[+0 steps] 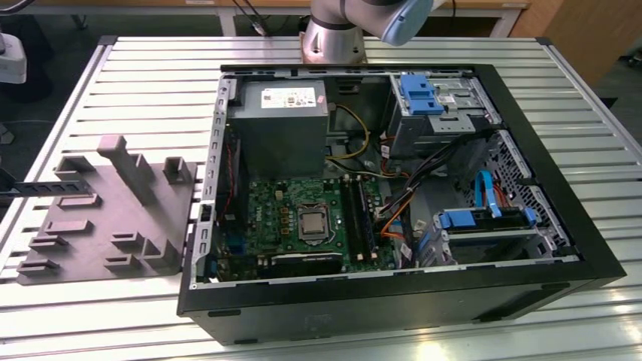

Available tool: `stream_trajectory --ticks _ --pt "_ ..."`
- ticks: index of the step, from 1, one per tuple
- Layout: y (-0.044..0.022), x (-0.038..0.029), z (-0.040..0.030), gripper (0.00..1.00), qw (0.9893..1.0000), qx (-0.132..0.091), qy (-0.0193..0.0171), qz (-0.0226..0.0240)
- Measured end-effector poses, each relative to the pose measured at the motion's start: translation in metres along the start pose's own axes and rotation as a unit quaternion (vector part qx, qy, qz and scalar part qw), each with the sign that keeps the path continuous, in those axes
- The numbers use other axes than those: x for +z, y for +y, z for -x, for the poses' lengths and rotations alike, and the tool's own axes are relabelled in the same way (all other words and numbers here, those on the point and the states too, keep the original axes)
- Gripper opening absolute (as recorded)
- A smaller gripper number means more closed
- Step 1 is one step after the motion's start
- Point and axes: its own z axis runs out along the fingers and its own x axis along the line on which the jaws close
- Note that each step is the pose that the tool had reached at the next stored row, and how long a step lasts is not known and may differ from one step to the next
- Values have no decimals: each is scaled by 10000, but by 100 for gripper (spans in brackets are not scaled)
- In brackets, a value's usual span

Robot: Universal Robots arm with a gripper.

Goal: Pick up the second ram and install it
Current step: 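Pick up the second ram and move it above second insertion slot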

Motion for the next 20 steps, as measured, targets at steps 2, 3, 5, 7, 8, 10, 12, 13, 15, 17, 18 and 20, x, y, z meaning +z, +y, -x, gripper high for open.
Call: stream_trajectory --ticks 2,3,5,7,8,10,12,13,15,17,18,20 --pt "0 -3 0 12 10000 0 0 0" --pt "0 -6 0 12 10000 0 0 0" --pt "1 -16 0 12 10000 0 -1 1" --pt "1 -29 1 12 10000 0 -3 0" --pt "2 -35 1 12 10000 0 -4 0" --pt "2 -47 1 12 10000 0 -6 0" --pt "2 -58 2 12 10000 0 -8 0" --pt "3 -64 2 12 10000 0 -9 0" --pt "3 -71 2 12 10000 0 -10 -1" --pt "3 -80 2 12 10000 -1 -11 0" --pt "4 -85 3 12 10000 0 -12 0" --pt "4 -95 3 12 10000 -1 -15 0"
